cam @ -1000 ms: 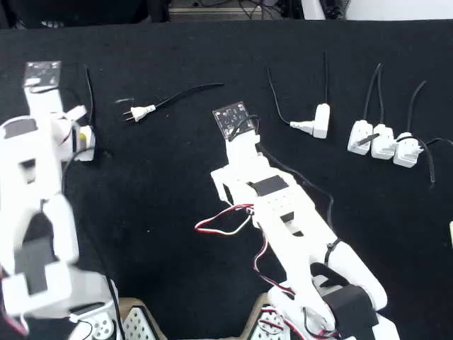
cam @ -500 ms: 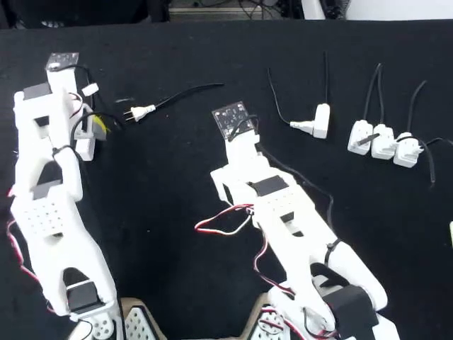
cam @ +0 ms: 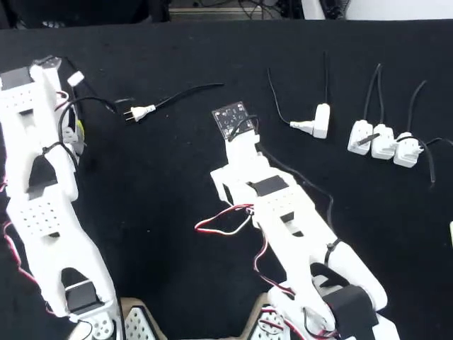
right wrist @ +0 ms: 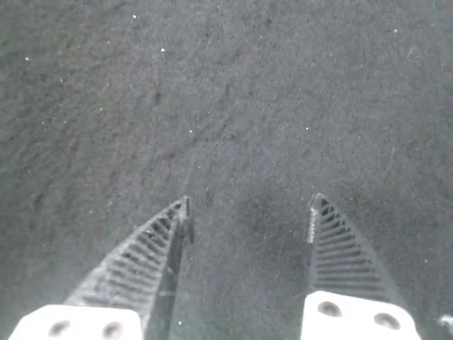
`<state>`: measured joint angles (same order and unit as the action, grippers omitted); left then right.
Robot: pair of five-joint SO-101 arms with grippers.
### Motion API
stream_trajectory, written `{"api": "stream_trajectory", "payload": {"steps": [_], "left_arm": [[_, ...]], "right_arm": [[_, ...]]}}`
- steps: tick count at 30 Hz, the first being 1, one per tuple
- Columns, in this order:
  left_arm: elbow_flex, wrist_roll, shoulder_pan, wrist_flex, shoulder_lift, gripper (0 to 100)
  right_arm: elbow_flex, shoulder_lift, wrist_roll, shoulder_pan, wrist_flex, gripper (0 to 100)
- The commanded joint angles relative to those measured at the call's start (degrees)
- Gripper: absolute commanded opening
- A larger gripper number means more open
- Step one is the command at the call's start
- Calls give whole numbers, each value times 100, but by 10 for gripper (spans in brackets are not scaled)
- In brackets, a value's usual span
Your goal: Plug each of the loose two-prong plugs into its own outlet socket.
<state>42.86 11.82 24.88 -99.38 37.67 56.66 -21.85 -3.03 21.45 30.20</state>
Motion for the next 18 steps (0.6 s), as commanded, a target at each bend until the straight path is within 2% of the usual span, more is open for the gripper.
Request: {"api": "stream_trajectory", "payload": {"steps": [1, 6, 9, 12, 15, 18], "left_arm": [[-831, -62, 145, -149, -1459, 35], [-3152, -26, 66, 167, -3385, 38], [-4857, -18, -92, 1011, -4651, 40], [-6677, -9, -365, 1987, -5732, 41], [-8215, 9, -356, 2813, -6681, 41], [-9270, 404, -180, 3262, -7499, 41]], "right_arm": [[-84, -251, -53, 26, -132, 240], [-75, -251, -53, 26, -105, 240], [-92, -286, -35, 26, 97, 217], [-242, -655, -9, -18, 747, 109], [-251, -1297, 0, -193, 1354, 21], [224, -1974, -44, -387, 1723, 26]]}}
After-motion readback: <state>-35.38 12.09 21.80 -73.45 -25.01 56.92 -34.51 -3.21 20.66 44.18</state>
